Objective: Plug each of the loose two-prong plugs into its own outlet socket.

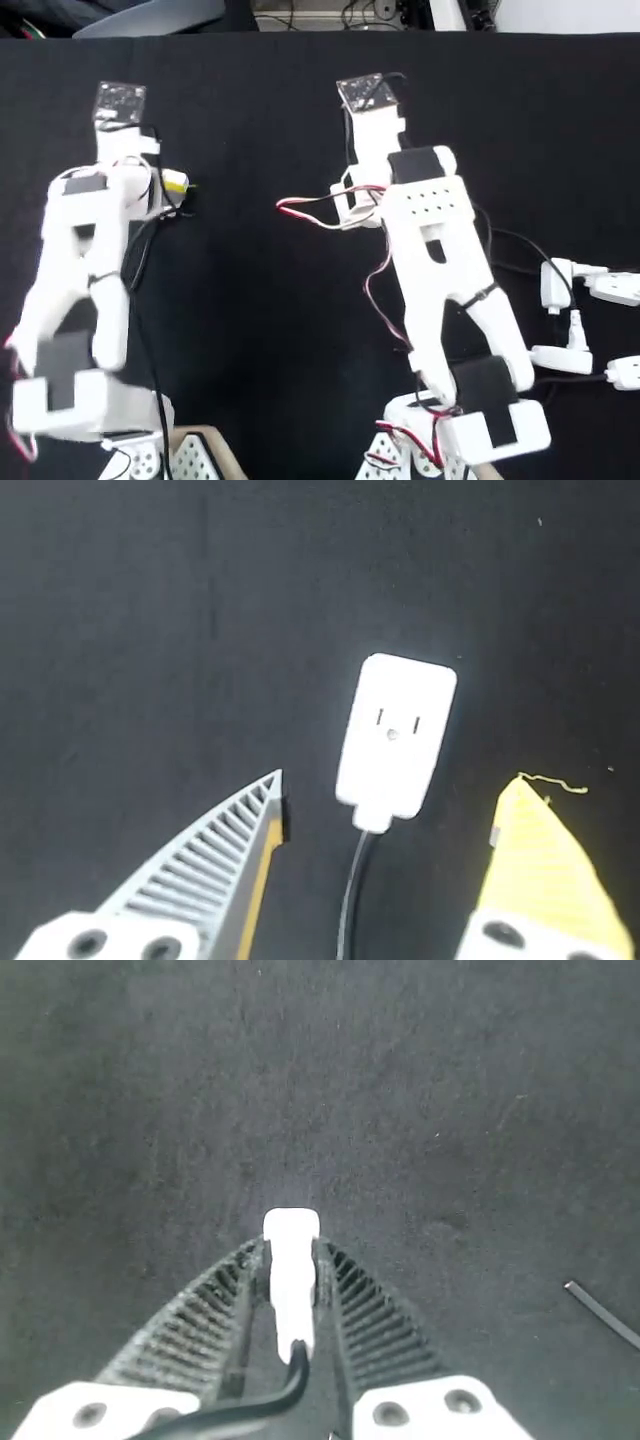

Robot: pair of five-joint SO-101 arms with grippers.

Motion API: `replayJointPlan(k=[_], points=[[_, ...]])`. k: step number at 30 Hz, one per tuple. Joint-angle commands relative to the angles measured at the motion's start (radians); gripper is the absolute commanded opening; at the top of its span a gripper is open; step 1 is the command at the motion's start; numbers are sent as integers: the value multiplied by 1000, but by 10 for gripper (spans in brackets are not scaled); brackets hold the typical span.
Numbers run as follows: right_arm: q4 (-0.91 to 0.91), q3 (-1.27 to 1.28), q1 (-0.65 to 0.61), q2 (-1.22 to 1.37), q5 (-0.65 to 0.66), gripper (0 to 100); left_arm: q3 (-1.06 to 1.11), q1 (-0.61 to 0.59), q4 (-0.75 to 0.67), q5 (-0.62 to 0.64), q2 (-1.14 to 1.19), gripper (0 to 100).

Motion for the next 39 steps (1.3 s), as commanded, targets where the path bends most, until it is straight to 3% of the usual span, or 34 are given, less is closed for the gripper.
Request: replayJointPlan(k=[1,7,12,15,25,32,39], points=[[-31,-13,11,18,2,11,-151,47,-37,8,172,329],[-31,-15,9,33,2,11,-272,70,-35,6,315,305],[-31,-15,9,33,6,11,-302,61,-32,6,336,120],[-31,-15,9,33,8,11,-297,70,-31,6,336,61],[-31,-13,9,33,9,11,-295,70,-23,-6,345,198],[-31,-13,9,33,9,11,-303,124,140,-249,345,198],[-29,-13,8,33,9,11,-257,171,153,-334,341,197]])
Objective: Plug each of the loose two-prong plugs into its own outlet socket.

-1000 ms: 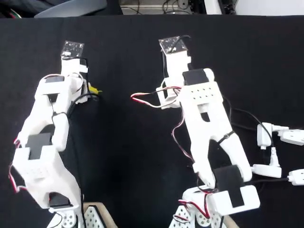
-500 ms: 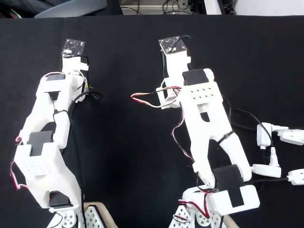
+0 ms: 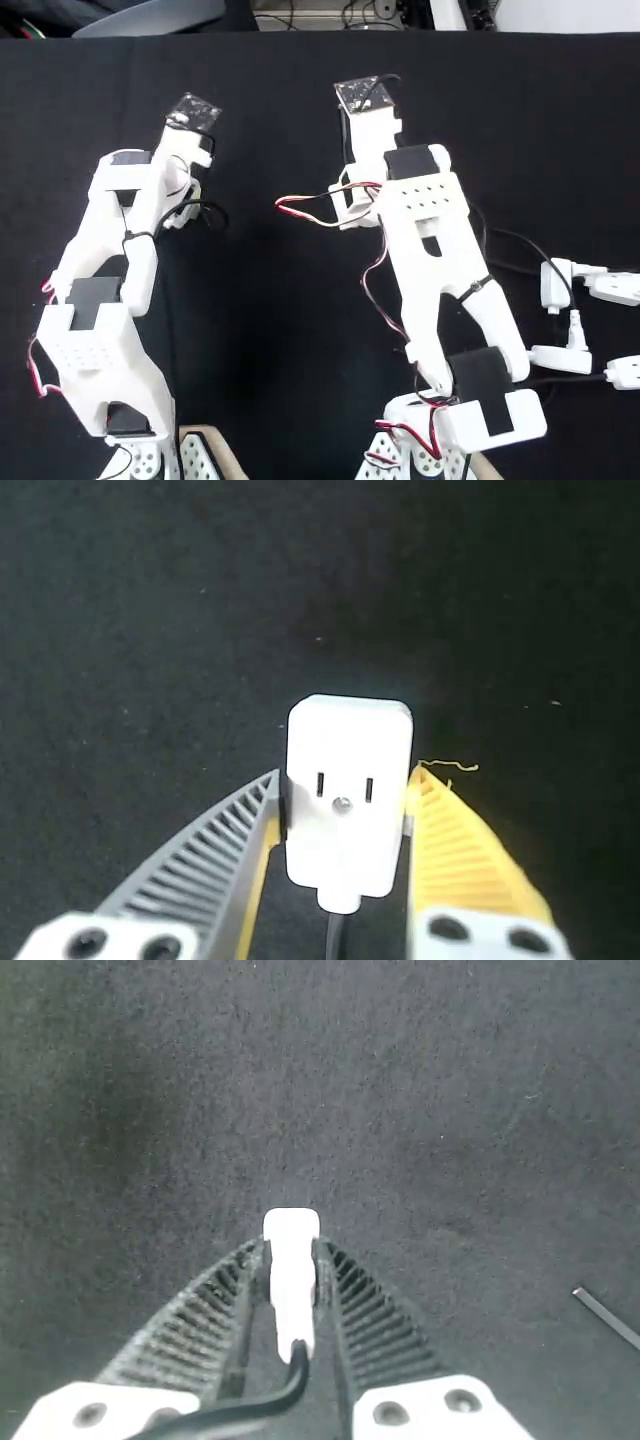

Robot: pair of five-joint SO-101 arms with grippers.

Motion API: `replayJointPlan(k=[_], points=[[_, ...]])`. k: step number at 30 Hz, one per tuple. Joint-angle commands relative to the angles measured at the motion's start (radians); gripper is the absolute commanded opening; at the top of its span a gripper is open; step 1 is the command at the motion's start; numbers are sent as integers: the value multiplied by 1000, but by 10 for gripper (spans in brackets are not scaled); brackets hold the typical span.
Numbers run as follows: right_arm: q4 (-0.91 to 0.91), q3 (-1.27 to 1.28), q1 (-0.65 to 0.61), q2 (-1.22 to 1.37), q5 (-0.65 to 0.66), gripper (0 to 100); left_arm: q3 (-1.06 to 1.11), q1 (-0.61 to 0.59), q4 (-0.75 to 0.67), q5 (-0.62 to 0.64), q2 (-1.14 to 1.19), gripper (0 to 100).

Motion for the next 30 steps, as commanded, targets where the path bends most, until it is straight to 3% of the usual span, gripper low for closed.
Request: replayJointPlan(k=[1,7,15,21,24,27,30], points=[[-14,-13,8,-2,9,11,31,53,18,-60,-12,188],[-11,-15,15,-4,11,11,59,131,215,-189,-15,66],[21,-39,28,-4,11,11,74,153,358,-195,-35,120],[95,-96,63,-4,69,11,223,176,347,-193,-207,124],[101,-91,58,-4,68,11,341,177,264,-132,-331,134],[101,-90,60,-4,68,11,475,168,152,-72,-448,198],[101,-91,61,-4,64,11,553,173,152,-72,-552,274]])
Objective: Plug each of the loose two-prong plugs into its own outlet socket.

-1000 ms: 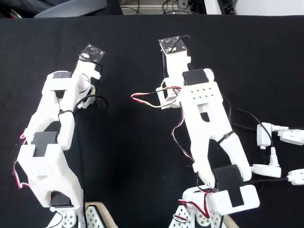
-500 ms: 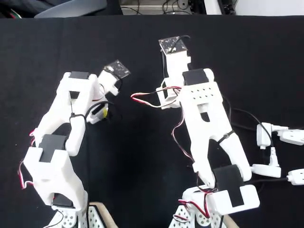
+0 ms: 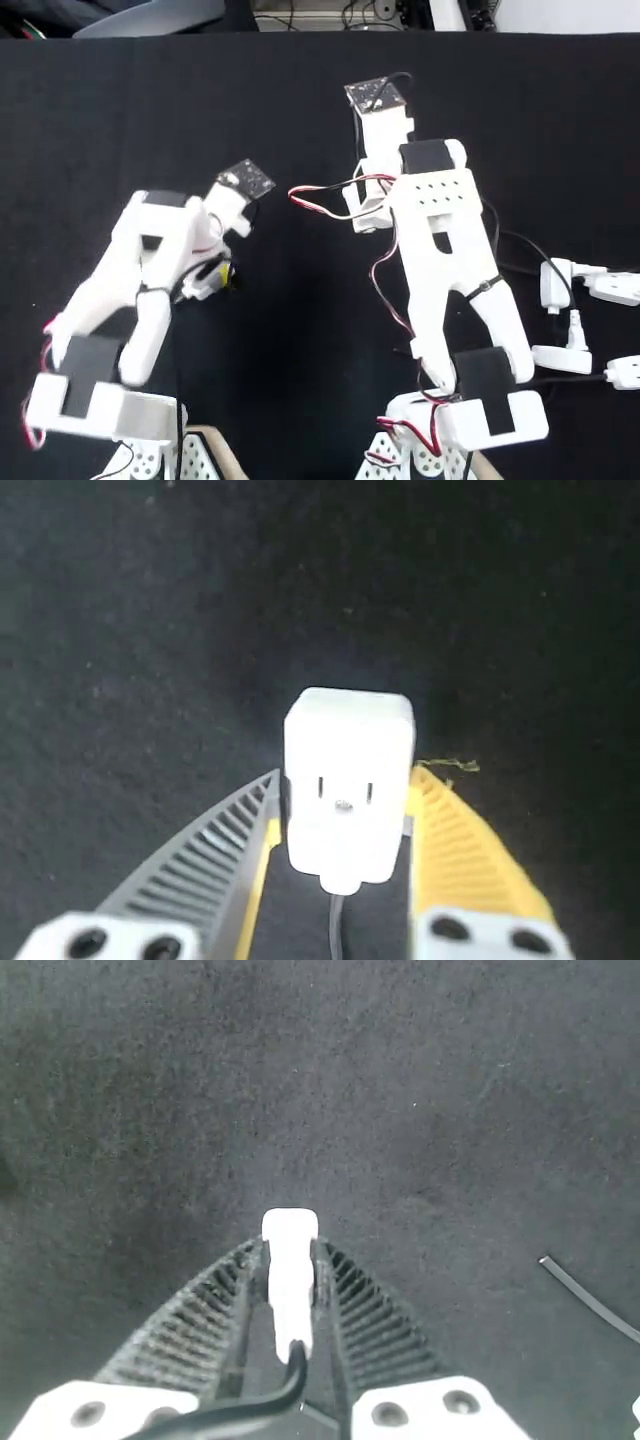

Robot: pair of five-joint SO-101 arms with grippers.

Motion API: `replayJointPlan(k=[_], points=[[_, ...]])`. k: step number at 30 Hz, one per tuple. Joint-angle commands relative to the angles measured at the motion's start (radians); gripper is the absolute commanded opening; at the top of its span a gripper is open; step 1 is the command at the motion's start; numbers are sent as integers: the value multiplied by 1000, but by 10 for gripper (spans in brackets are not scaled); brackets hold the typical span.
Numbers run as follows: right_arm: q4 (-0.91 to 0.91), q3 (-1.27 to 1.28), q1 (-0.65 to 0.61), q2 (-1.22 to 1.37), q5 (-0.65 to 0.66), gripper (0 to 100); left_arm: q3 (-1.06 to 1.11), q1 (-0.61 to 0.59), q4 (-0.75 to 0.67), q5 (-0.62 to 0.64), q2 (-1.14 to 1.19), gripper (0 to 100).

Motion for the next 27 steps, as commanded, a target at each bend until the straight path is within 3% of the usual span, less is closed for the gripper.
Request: replayJointPlan(k=[1,8,16,27], points=[[5,-50,9,-4,2,11,99,7,-5,23,-181,295],[6,-47,25,-1,89,11,133,10,112,29,-358,268],[0,-48,66,-4,130,11,381,101,-170,23,-428,272],[-2,-48,66,-4,130,11,372,73,-301,21,-304,270]])
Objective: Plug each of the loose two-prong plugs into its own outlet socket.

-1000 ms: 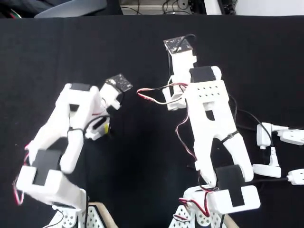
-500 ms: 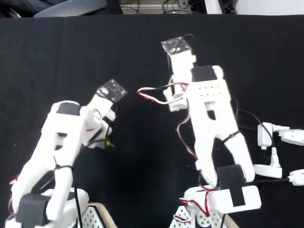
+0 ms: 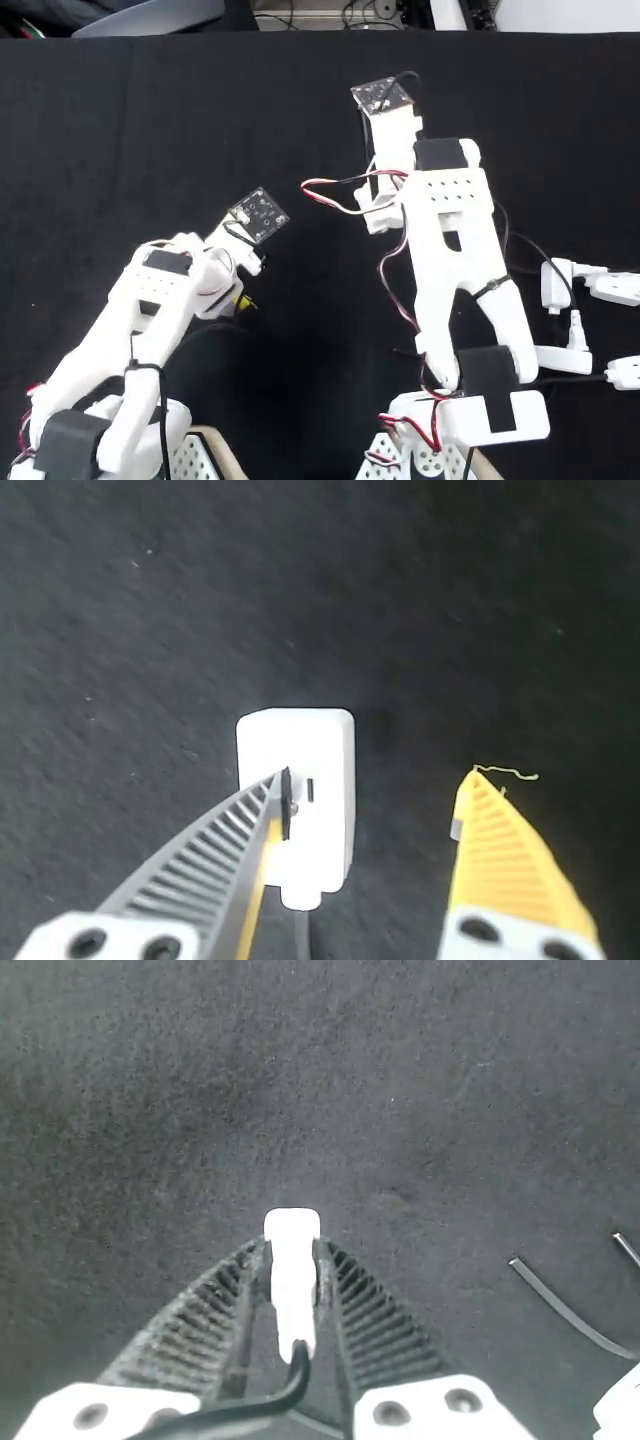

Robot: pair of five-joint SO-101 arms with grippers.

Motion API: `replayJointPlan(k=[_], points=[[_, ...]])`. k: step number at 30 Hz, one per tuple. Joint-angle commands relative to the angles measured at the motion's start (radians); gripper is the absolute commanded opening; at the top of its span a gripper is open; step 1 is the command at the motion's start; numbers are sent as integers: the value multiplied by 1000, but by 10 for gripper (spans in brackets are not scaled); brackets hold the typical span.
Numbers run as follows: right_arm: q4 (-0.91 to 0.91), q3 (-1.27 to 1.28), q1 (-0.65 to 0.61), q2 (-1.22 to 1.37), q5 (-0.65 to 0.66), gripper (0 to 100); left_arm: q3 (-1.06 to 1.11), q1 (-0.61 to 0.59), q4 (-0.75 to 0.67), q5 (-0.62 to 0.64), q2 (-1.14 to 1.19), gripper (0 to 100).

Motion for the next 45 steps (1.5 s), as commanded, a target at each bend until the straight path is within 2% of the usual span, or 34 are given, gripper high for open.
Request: replayJointPlan(k=[1,9,21,28,32,40,43,45], points=[[-2,-48,14,-13,6,11,-25,-41,-28,0,64,270],[0,-48,12,-13,8,11,-182,-209,-17,-121,259,268],[0,-47,12,-12,11,11,-398,-223,87,-126,333,266],[-2,-47,12,-8,12,11,-489,-317,89,-181,333,266],[-2,-47,12,-5,12,11,-501,-352,103,-181,331,266],[5,-47,12,-12,12,11,-591,-372,356,-143,305,266],[14,-48,12,-12,12,11,-542,-407,342,-81,233,266],[15,-48,12,-12,12,11,-467,-412,279,-80,195,266]])
